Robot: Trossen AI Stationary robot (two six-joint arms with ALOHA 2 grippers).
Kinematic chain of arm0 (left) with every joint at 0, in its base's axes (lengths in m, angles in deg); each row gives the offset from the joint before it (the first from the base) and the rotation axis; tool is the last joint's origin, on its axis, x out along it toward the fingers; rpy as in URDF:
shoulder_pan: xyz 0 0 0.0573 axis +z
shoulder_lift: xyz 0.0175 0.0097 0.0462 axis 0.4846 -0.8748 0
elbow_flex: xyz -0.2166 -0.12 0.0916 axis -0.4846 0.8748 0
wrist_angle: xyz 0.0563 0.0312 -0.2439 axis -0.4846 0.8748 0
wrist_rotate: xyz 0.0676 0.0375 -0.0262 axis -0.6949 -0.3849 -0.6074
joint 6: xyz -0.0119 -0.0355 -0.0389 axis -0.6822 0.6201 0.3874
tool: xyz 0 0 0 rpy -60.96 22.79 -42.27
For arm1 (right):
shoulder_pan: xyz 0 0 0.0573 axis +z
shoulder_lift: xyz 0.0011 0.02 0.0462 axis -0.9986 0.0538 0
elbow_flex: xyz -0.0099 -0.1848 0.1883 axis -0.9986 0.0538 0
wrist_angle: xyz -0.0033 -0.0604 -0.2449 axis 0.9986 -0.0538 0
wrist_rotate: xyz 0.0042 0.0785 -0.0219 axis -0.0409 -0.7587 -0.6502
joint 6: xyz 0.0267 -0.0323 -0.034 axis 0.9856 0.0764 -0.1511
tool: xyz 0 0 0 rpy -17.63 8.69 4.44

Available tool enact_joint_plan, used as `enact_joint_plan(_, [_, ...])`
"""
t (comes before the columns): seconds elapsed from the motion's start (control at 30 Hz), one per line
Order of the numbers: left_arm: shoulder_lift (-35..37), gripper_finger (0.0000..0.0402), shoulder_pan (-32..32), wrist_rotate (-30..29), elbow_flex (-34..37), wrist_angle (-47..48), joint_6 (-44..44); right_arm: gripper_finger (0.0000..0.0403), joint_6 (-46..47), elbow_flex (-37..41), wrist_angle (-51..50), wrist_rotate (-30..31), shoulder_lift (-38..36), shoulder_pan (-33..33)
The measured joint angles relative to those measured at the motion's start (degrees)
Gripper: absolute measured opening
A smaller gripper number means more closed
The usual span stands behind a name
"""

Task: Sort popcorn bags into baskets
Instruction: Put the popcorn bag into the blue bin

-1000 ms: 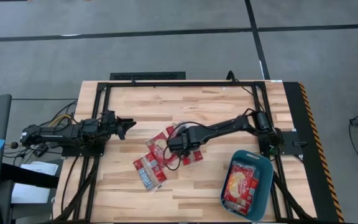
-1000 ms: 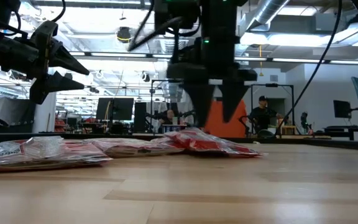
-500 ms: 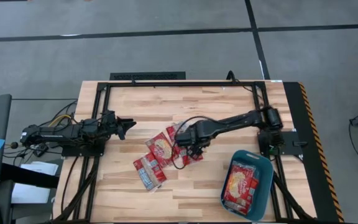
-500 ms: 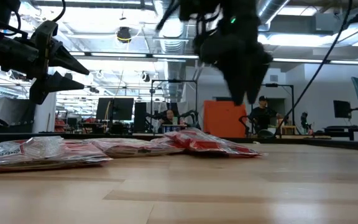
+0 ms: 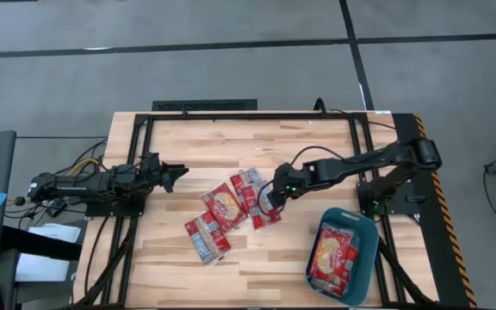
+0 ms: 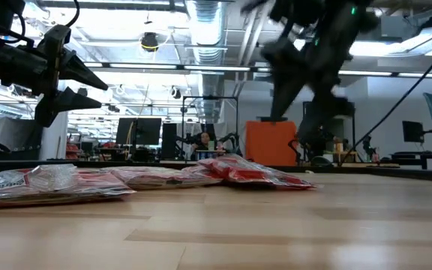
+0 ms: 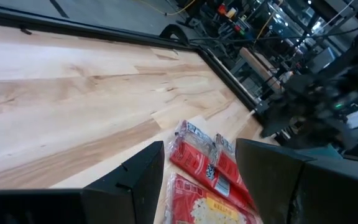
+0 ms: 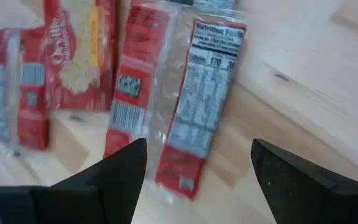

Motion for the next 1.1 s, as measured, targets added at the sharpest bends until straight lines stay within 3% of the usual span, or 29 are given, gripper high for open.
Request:
enact_joint_plan(0.23, [0.0, 0.0187, 0.0, 0.0, 0.0, 0.0, 1.2, 0.0311, -2.3, 0.6, 8.7, -0.8, 9.4, -0.6])
enact_joint_plan(0.5, [0.0, 0.0187, 0.0, -0.1, 0.0, 0.0, 1.0, 0.0298, -3.3, -0.1, 14.0, -7.4, 15.3, -1.0])
enact_joint_plan(0.67, [0.0, 0.0187, 0.0, -0.1, 0.0, 0.0, 1.0, 0.0221, -1.5, 0.0, 12.3, -7.2, 13.6, -1.0])
enact_joint_plan(0.93, [0.0, 0.0187, 0.0, -0.2, 0.0, 0.0, 0.9, 0.0018, -2.0, 0.0, 12.2, -7.3, 8.6, -0.9])
enact_joint_plan(1.1, [0.0, 0.0187, 0.0, -0.3, 0.0, 0.0, 0.9, 0.0024, -2.0, 0.0, 11.9, -6.2, 3.7, -0.5])
